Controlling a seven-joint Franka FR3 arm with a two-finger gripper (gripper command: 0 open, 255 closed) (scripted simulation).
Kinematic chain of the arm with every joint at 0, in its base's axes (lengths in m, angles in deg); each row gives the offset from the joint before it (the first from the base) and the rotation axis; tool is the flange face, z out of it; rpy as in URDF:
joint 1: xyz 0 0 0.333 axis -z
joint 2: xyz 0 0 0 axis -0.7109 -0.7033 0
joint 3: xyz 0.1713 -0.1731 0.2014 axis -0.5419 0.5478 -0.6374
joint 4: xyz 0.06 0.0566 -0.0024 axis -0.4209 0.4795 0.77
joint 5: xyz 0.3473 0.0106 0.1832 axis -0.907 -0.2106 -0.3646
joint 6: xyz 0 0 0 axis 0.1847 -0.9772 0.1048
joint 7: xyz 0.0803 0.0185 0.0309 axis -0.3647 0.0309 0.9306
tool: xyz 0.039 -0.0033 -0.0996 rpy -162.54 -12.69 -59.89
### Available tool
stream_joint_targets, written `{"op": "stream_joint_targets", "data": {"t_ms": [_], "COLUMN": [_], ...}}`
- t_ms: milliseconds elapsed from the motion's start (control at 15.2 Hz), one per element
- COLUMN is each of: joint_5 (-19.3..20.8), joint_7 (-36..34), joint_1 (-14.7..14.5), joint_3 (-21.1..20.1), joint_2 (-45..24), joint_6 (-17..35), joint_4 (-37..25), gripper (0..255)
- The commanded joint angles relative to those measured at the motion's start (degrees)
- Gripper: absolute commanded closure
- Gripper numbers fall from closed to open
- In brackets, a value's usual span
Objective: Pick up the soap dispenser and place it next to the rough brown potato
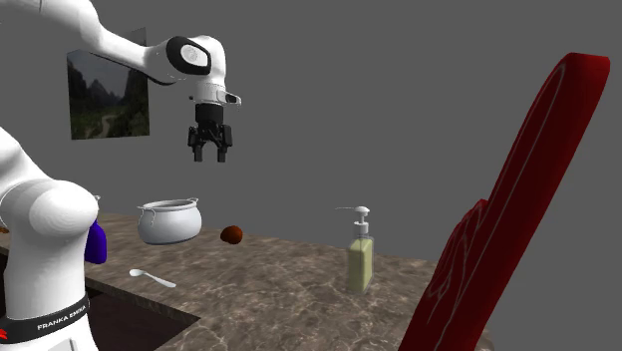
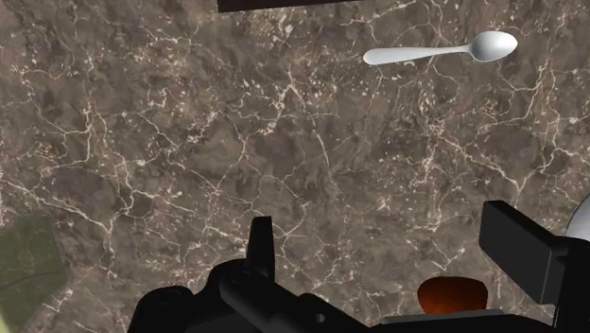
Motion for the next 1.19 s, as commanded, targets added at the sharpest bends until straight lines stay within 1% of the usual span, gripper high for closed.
{"op": "stream_joint_targets", "data": {"t_ms": [0,330,594,858,1122], "joint_5": [1.2,3.2,3.5,2.5,-0.5], "joint_7": [2.5,8.7,13.8,19.4,25.6], "joint_1": [0.7,1.9,2.5,2.8,3.2], "joint_3": [2.3,8.1,12.7,17.3,21.6], "joint_2": [-1.4,-7.3,-13.2,-20.2,-28.2], "joint_6": [2.1,7.6,11.9,15.8,19.1], "joint_4": [0.4,-0.5,-2.5,-5.7,-10.0], "gripper": [0,0,0,0,0]}}
